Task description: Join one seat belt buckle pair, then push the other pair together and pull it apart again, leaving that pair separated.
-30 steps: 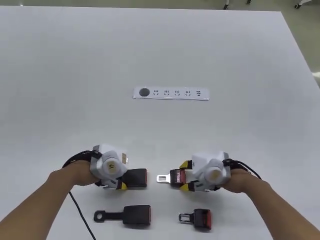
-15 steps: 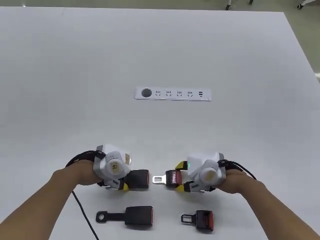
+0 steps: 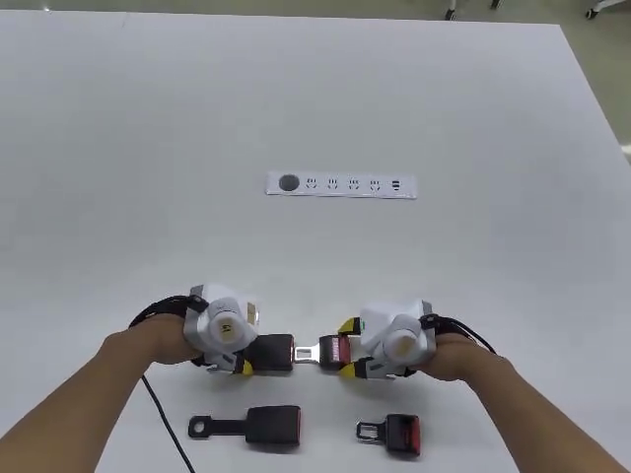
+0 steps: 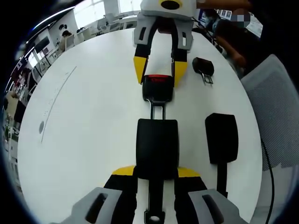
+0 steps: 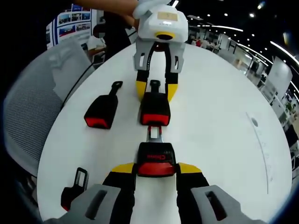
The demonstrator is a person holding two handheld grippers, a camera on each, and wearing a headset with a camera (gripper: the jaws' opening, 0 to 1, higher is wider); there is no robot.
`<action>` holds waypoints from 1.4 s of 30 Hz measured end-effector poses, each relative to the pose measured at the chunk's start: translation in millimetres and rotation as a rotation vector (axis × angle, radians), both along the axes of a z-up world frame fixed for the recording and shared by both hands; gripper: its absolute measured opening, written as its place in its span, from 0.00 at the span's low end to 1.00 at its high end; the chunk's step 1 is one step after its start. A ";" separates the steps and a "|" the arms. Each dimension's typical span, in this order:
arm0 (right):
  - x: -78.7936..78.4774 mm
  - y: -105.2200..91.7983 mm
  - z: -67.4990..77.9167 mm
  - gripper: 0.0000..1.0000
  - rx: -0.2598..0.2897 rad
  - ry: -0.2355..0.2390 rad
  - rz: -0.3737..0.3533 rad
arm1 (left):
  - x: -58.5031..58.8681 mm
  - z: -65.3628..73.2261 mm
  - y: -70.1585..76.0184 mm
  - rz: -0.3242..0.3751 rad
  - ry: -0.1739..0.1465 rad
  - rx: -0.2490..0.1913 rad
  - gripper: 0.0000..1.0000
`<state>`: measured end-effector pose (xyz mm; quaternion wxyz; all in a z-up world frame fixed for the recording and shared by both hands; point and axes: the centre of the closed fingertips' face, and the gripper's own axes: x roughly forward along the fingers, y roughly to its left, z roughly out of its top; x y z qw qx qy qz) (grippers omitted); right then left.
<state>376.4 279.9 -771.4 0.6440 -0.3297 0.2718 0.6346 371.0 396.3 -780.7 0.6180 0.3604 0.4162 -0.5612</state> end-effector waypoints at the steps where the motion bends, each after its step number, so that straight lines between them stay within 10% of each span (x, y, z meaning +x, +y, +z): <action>1: -0.2 0.0 0.2 0.30 -0.001 0.000 -0.001 | -0.4 0.8 -0.4 0.000 0.000 0.000 0.30; 42: -5.0 19.2 -2.1 0.27 0.016 0.027 -0.052 | -1.8 1.8 -0.6 -0.026 -0.005 -0.002 0.29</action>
